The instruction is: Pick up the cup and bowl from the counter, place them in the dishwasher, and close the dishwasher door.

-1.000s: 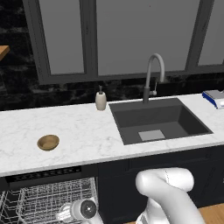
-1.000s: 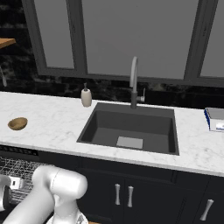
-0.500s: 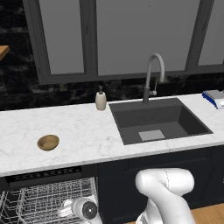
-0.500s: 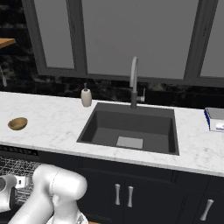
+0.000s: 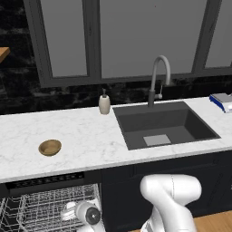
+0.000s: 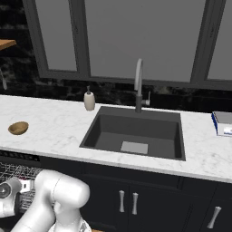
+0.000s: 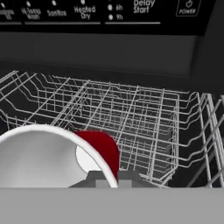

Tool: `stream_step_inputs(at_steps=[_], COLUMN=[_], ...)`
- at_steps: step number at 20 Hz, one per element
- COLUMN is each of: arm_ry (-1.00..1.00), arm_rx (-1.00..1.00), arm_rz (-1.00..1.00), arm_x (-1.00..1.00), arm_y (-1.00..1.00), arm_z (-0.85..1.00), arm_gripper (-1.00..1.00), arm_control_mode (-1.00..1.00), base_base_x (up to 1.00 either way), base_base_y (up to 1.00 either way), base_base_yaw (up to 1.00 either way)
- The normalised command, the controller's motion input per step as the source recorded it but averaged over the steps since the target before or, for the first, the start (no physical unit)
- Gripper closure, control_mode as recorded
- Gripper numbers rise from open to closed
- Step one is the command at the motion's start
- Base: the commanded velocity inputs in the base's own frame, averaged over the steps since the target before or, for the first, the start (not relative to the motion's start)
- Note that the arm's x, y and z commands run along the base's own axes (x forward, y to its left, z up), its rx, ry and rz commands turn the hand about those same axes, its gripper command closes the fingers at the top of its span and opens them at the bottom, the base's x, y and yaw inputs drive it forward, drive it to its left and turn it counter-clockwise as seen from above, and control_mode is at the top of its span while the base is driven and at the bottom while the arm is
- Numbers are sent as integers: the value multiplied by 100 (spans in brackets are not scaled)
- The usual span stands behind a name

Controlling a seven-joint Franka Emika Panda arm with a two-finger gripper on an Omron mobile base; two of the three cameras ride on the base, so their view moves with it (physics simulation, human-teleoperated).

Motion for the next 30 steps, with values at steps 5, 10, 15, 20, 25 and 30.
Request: stream_step_inputs(at_steps=[5, 10, 15, 20, 25, 30], arm_ry=[-2, -6, -4, -3, -1, 0], arm_rx=[0, 0, 1, 0, 1, 11], arm_rz=[0, 0, 0, 0, 0, 0], arm_x=[31, 29, 17, 35, 40, 18], arm_y=[0, 11, 3, 3, 0, 0], arm_z=[-27, -32, -14, -3, -34, -84], arm_gripper=[100, 100, 100, 100, 100, 100], arm_control_mode=[-100, -100, -100, -100, -100, -100], base_base_x=[0, 0, 0, 0, 0, 0], base_base_y=[0, 0, 0, 0, 0, 0], base_base_yaw=[0, 0, 0, 0, 0, 0])
